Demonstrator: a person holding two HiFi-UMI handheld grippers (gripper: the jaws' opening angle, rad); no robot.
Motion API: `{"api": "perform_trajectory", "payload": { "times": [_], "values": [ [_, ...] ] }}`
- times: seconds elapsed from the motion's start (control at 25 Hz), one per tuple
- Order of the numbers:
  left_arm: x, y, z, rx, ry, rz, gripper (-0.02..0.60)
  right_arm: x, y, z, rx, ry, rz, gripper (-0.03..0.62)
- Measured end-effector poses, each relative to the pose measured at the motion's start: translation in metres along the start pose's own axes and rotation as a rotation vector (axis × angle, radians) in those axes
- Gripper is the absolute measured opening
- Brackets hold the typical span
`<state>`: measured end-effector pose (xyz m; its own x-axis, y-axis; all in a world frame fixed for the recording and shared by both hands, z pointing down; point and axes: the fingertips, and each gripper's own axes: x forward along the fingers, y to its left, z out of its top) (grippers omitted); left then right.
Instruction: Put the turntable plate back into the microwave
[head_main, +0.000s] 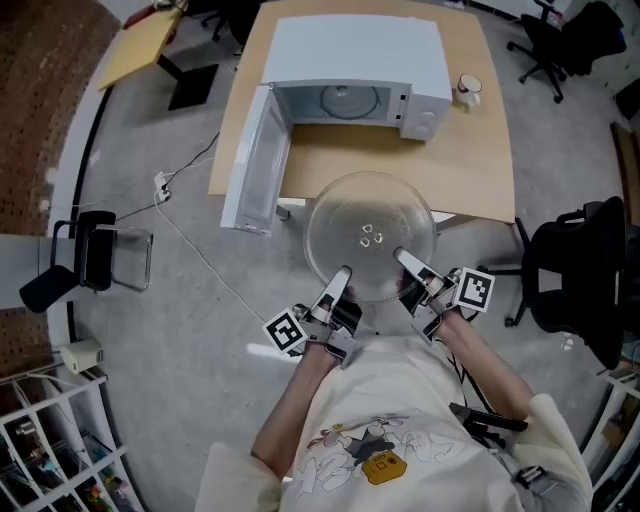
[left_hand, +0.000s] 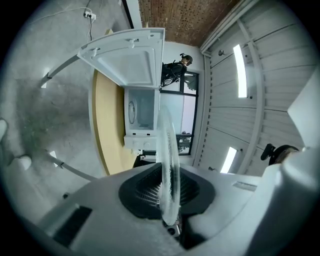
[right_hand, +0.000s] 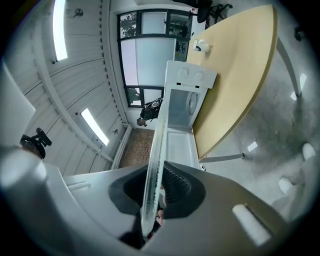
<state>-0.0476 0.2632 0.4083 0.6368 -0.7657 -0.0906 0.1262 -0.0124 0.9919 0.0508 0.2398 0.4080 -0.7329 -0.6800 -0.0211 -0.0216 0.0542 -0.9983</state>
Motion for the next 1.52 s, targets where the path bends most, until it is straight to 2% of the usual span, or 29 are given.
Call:
{"api": "perform_trajectory", "payload": {
  "times": [0.24,0.64,0.88,1.0,1.36,1.52],
  "values": [
    [-0.001,-0.002,0.002,0.005,-0.015,-0.011,0.031,0.005,0.004,0.000,-0.013,0.017,0.017,0.046],
    [0.031,0.011,0.002,0.002,-0.105,-0.007,0.031,0.012,-0.008,0.038,0.003,0.106,0.026,0.034],
    [0.050,0.015,0.016,-0.009,-0.124,0.012,0.032,0.031,-0.012,0.056,0.031,0.145,0.028,0.038],
    [0.060,0.020,0.033,-0.017,-0.116,0.021,0.031,0.044,-0.021,0.066,0.034,0.150,0.000,0.038],
    [0.114,0.042,0.112,-0.011,-0.049,0.035,0.032,0.120,-0.050,0.111,0.049,0.097,-0.039,0.037],
    [0.128,0.055,0.137,-0.023,-0.058,0.042,0.032,0.142,-0.067,0.128,0.035,0.054,-0.068,0.036]
  ]
}}
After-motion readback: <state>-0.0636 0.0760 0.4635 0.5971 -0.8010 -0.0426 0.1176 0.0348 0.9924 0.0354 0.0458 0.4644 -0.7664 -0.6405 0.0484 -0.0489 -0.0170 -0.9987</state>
